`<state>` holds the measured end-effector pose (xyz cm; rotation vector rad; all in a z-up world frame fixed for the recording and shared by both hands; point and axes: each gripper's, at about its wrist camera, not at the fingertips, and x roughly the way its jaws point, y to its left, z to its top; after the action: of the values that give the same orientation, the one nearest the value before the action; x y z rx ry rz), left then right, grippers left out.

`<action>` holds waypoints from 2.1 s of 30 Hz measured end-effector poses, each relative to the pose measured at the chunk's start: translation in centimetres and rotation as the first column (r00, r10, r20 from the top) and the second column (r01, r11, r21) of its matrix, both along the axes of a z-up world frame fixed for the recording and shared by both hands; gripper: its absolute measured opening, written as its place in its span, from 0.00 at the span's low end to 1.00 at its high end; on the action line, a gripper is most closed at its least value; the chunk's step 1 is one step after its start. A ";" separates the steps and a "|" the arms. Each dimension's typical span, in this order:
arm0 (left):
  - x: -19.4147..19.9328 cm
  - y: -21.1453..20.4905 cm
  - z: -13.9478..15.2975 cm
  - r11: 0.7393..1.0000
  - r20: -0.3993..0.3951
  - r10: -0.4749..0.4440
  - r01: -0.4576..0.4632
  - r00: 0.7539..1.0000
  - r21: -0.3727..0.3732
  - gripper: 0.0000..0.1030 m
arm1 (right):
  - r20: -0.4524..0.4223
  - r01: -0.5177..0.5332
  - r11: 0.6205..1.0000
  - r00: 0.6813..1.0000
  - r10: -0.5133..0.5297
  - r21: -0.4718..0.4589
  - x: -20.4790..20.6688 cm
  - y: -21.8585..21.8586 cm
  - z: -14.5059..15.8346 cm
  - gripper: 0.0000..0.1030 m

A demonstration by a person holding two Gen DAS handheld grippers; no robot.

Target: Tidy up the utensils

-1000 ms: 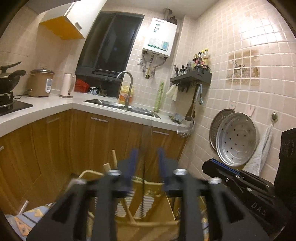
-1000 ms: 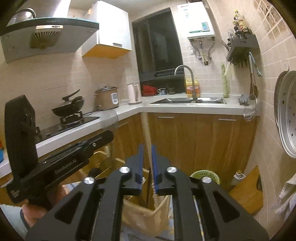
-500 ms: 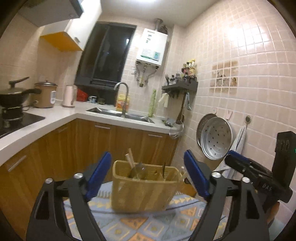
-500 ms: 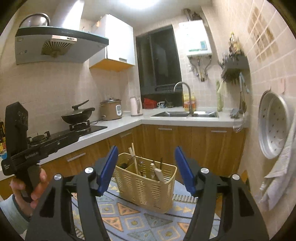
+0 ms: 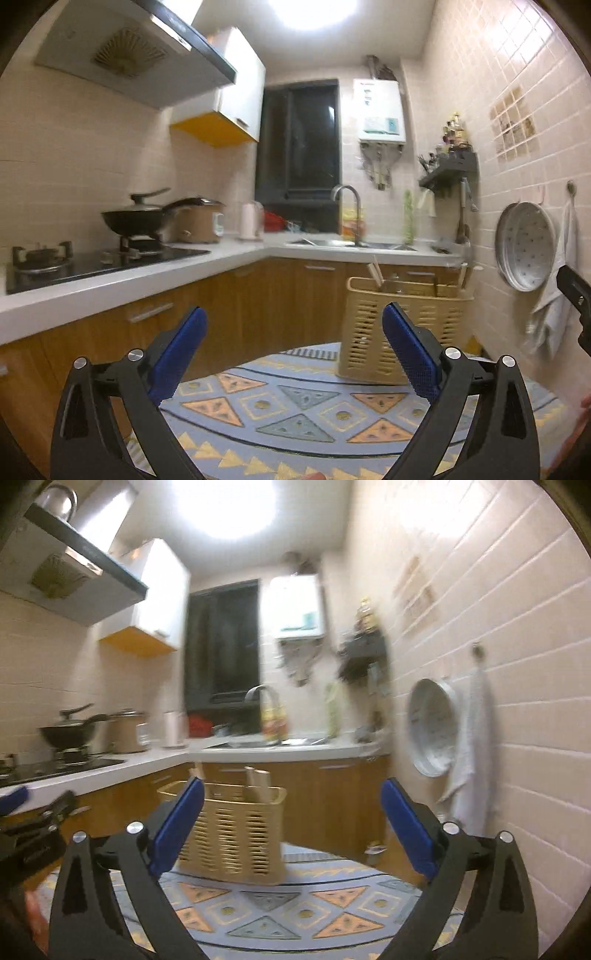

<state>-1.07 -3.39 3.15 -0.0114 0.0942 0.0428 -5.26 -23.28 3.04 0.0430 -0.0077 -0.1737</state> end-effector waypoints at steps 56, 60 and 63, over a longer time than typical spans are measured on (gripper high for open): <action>1.0 -0.8 -1.5 0.998 -0.091 -0.013 0.018 0.996 0.062 0.93 | -0.203 -0.109 0.994 0.974 0.100 -0.033 3.1 1.0 -3.1 0.93; 1.0 -0.8 -1.5 0.998 -0.088 -0.014 0.019 0.996 0.058 0.93 | -0.205 -0.105 0.994 0.974 0.098 -0.022 3.1 0.7 -3.1 0.93; 0.9 -0.8 -1.6 0.998 -0.090 -0.014 0.020 0.996 0.062 0.93 | -0.208 -0.107 0.994 0.973 0.099 -0.026 3.2 0.8 -3.1 0.93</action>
<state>-0.14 -4.22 1.59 0.0537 0.1822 0.0289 -2.07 -22.47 -0.05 -0.0122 0.1985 -0.0737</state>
